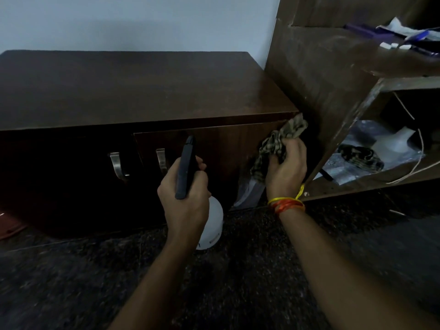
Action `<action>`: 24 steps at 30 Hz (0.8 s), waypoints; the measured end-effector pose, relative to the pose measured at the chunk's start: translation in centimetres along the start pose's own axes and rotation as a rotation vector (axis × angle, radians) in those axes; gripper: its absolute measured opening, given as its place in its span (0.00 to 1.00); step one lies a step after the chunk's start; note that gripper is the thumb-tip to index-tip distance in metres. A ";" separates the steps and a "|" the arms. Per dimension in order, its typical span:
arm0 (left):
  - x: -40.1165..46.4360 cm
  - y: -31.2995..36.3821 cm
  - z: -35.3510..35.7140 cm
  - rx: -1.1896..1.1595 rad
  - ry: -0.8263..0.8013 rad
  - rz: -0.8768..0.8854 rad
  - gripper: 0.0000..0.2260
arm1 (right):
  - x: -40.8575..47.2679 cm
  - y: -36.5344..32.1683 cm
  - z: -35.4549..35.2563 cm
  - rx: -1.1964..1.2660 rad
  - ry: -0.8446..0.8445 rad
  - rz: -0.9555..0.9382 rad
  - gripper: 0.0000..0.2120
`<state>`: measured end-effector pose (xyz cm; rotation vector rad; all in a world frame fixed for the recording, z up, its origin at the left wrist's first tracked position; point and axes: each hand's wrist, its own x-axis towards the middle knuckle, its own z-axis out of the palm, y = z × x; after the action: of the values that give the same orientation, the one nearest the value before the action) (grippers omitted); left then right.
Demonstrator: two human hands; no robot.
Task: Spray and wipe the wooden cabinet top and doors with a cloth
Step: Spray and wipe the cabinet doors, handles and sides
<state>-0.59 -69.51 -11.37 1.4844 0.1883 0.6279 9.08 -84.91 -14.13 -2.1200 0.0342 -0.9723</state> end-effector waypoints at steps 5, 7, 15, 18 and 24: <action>0.0 -0.9 -0.1 0.019 -0.008 0.002 0.07 | -0.3 0.9 0.2 0.011 -0.014 0.037 0.13; 0.1 -1.1 0.0 0.015 -0.014 -0.001 0.07 | 0.1 0.5 0.2 0.035 0.013 0.025 0.13; -0.1 -1.9 0.0 0.023 -0.019 -0.018 0.07 | -3.6 3.5 2.0 -0.051 -0.138 0.186 0.13; -0.4 -1.8 0.0 0.015 -0.024 -0.011 0.07 | -3.4 2.4 1.8 -0.033 -0.100 0.204 0.14; -0.4 -2.1 0.0 0.017 -0.038 0.008 0.06 | -1.4 -2.2 1.7 0.093 0.101 0.102 0.14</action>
<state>-0.35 -69.66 -13.51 1.5132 0.1587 0.6050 8.64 -81.81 -14.20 -1.9634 0.1433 -1.0002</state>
